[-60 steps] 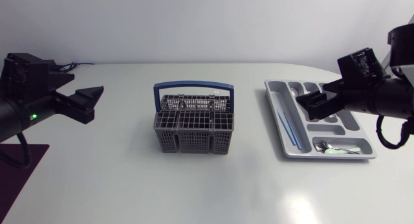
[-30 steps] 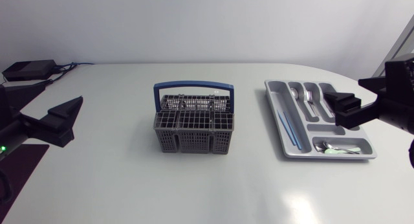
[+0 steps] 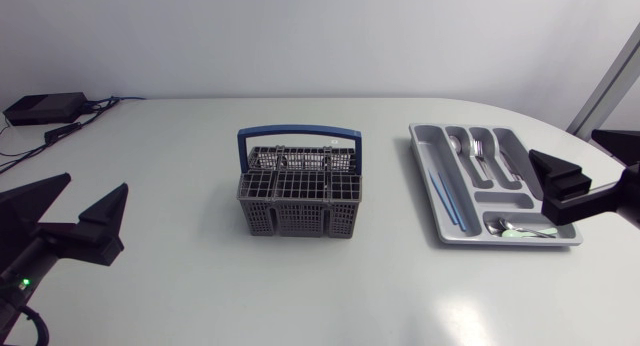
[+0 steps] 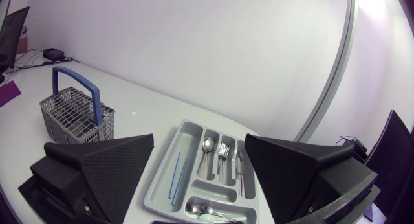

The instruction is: Unload the cutlery basket into the drawer organizer.

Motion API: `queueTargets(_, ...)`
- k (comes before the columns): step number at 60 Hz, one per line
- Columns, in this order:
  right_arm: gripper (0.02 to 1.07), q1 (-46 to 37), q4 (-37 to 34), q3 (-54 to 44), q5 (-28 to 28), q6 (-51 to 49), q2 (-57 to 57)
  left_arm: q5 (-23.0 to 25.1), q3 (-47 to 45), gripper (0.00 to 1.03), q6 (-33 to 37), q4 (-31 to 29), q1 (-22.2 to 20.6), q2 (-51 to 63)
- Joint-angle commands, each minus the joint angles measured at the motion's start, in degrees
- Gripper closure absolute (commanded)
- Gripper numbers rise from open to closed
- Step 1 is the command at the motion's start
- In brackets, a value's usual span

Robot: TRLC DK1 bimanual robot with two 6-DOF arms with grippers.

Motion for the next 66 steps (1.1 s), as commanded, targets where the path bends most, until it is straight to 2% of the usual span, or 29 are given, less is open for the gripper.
queueTargets(1, 0.06, -1.0, 0.7, -1.9, 0.5, -1.1, -2.1, -0.7, -3.4, 0.04, -2.8, 1.3, 0.5, -2.6)
queueTargets(22, 0.06, -1.5, 4.4, -9.7, 1.0, 3.3, -9.9, -2.4, -13.8, 0.04, -8.6, 4.2, 1.0, -13.2)
queueTargets(66, 0.06, 0.6, 15.0, -31.7, 2.9, 18.5, -26.9, -2.4, -13.8, 0.04, -8.6, 4.2, 1.0, -13.2)
